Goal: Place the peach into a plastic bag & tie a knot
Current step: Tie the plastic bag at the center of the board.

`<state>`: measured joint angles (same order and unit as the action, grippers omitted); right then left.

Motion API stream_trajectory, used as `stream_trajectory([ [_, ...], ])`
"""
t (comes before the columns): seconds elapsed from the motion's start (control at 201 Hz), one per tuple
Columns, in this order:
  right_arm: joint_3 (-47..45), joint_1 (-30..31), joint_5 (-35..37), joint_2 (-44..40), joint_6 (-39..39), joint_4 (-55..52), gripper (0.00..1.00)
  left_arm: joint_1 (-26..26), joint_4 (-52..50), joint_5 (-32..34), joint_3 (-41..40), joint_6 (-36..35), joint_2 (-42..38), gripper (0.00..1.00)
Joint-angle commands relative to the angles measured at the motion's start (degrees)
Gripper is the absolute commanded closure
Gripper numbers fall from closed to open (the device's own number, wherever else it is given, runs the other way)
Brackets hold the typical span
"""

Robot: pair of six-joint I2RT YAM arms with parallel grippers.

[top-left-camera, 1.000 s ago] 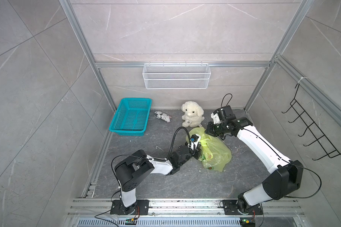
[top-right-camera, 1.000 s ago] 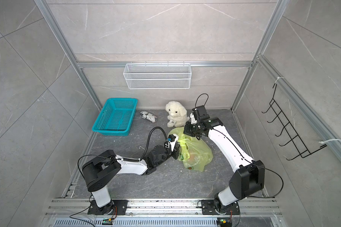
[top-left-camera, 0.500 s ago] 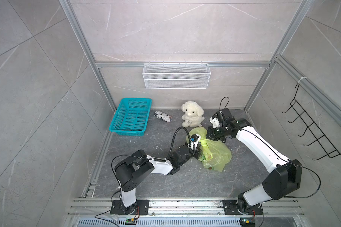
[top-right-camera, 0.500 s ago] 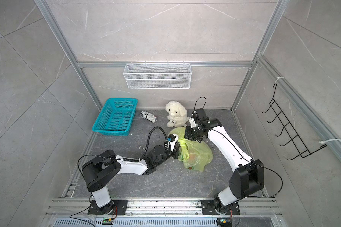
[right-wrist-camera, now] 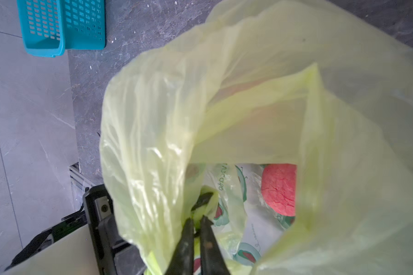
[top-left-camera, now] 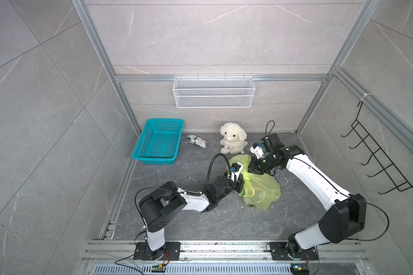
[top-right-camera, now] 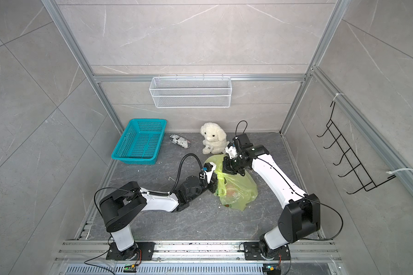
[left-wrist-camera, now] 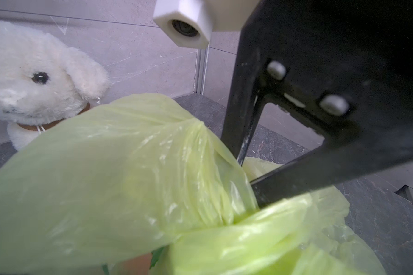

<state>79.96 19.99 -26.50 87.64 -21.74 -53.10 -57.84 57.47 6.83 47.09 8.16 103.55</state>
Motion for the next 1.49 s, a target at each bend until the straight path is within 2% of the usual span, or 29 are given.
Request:
stream_trajectory([
  [0.0,-1.11,-0.06,-5.62,-1.32,1.35,0.12,0.76,0.22,4.22,-2.04,0.28,1.36,-0.52,1.0],
  [0.174,-2.27,-0.31,-6.9,-1.55,1.33,0.63,0.69,1.67,4.96,-4.5,0.02,3.82,-0.78,1.0],
  [0.338,-4.62,-0.33,-7.13,-1.15,1.17,1.78,0.69,2.12,5.28,-6.41,0.23,4.4,-1.03,1.0],
  [0.433,-5.34,-0.32,-8.26,-0.74,1.0,2.7,0.68,2.12,5.45,-7.43,0.62,4.84,-0.79,1.0],
  [0.528,-6.41,-0.31,-10.0,-0.45,0.67,4.06,0.61,2.16,6.65,-8.18,0.64,5.11,-0.65,1.0],
  [0.647,-7.77,-0.37,-12.33,0.16,-0.6,6.68,0.6,2.12,7.6,-8.45,1.07,5.11,-0.24,1.0],
  [0.722,-8.65,-0.42,-13.83,0.26,-1.55,8.42,0.67,2.12,8.61,-8.39,1.16,5.02,0.16,1.0],
  [0.851,-9.08,-1.14,-14.62,-0.31,-2.58,9.28,0.91,2.12,8.57,-7.58,0.94,4.86,0.25,1.0],
  [0.97,-9.71,-2.38,-15.65,-1.6,-3.8,10.34,1.0,2.13,9.1,-7.04,0.53,4.96,0.15,1.0],
  [1.095,-11.09,-3.79,-16.38,-3.1,-5.52,12.37,1.0,2.13,9.46,-6.83,0.12,5.02,-0.18,0.91],
  [1.344,-11.5,-6.22,-12.6,-6.05,-6.85,12.06,1.0,2.16,8.53,-4.16,-2.8,4.76,-2.87,0.61],
  [1.488,-11.28,-6.9,-11.33,-6.49,-7.09,11.73,1.0,2.13,6.09,-2.05,-3.88,4.96,-4.87,0.52],
])
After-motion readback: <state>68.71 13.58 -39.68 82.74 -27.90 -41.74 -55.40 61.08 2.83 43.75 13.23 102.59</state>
